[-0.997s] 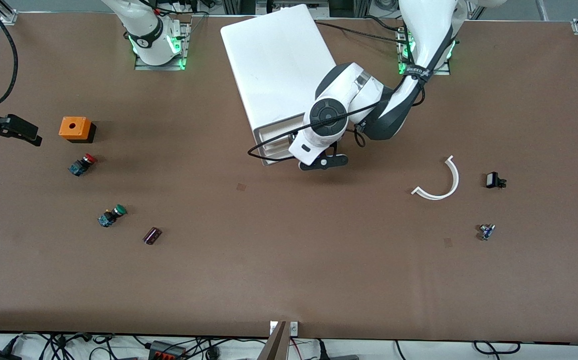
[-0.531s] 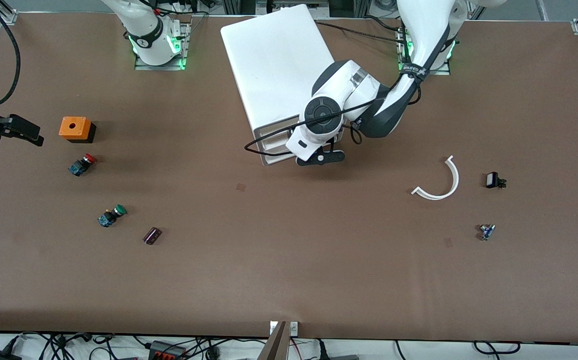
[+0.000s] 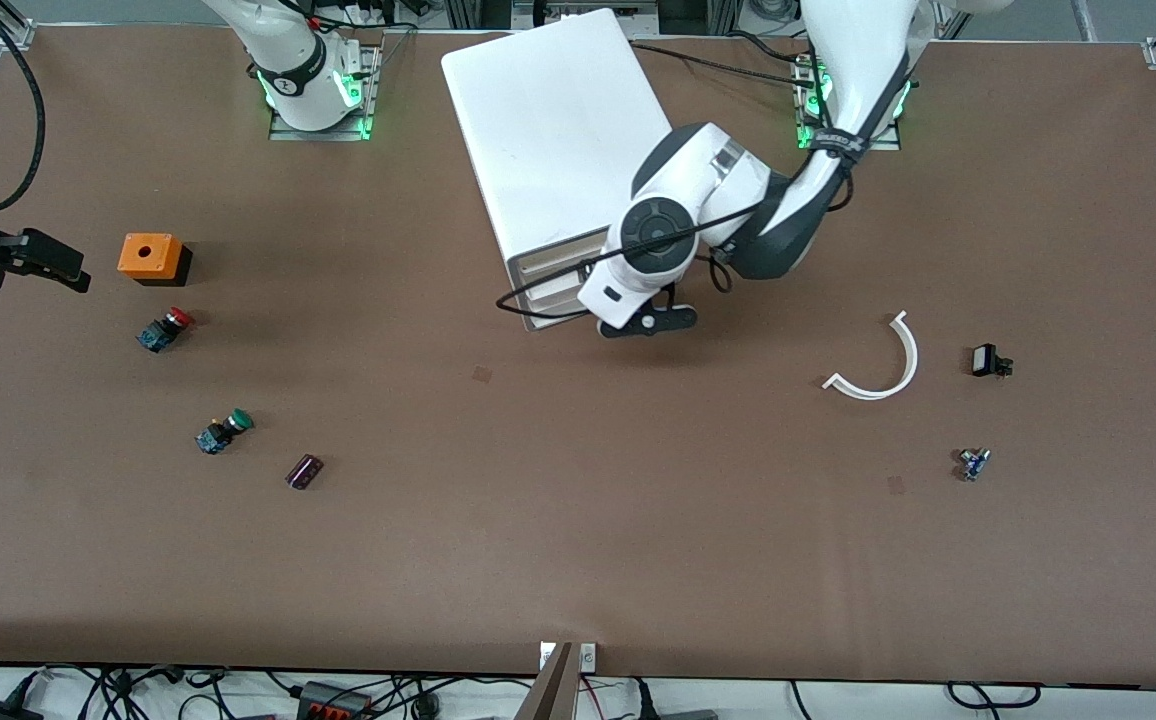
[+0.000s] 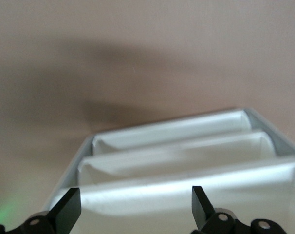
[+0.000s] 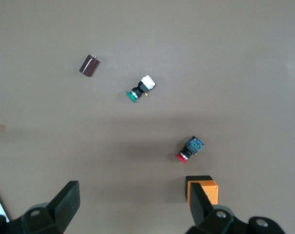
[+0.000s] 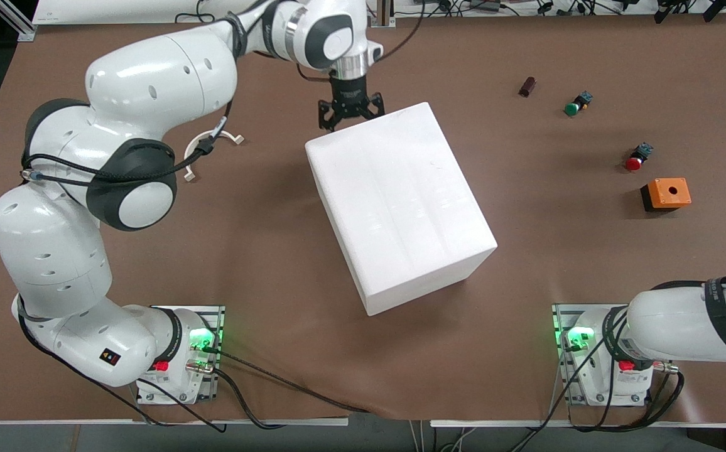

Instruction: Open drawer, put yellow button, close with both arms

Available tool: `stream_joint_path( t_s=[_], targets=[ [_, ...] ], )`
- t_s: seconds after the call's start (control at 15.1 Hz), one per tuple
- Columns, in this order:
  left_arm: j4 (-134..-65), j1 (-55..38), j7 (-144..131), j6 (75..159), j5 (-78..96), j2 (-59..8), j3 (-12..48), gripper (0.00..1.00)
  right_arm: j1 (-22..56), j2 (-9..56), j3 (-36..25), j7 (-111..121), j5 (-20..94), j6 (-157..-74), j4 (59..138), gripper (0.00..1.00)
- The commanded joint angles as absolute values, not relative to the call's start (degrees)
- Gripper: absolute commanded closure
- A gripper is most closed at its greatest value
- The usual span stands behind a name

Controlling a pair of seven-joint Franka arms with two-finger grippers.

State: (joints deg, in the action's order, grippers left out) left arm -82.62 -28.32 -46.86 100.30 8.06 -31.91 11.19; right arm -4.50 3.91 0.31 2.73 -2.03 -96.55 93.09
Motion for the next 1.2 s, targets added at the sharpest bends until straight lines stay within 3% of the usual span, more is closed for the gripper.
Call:
stream_joint_path(
  t_s=[0.0, 0.73, 1.13],
  targets=[
    [-78.94, -23.04, -42.83, 99.14, 2.83, -30.59, 11.25, 0.00, -4.48, 2.99, 0.44, 2.90, -2.64, -96.33, 93.87, 0.00],
    [-79.44, -3.78, -6.28, 95.36, -1.84, -18.39, 10.20, 0.00, -3.69, 2.72, 0.79, 3.43, -2.81, -95.27, 93.87, 0.00],
    [-98.95, 0.70, -0.09, 96.59, -0.97, 0.68, 7.48, 0.00, -3.78, 1.59, 0.70, 3.43, -2.90, -95.71, 95.26, 0.00]
  ],
)
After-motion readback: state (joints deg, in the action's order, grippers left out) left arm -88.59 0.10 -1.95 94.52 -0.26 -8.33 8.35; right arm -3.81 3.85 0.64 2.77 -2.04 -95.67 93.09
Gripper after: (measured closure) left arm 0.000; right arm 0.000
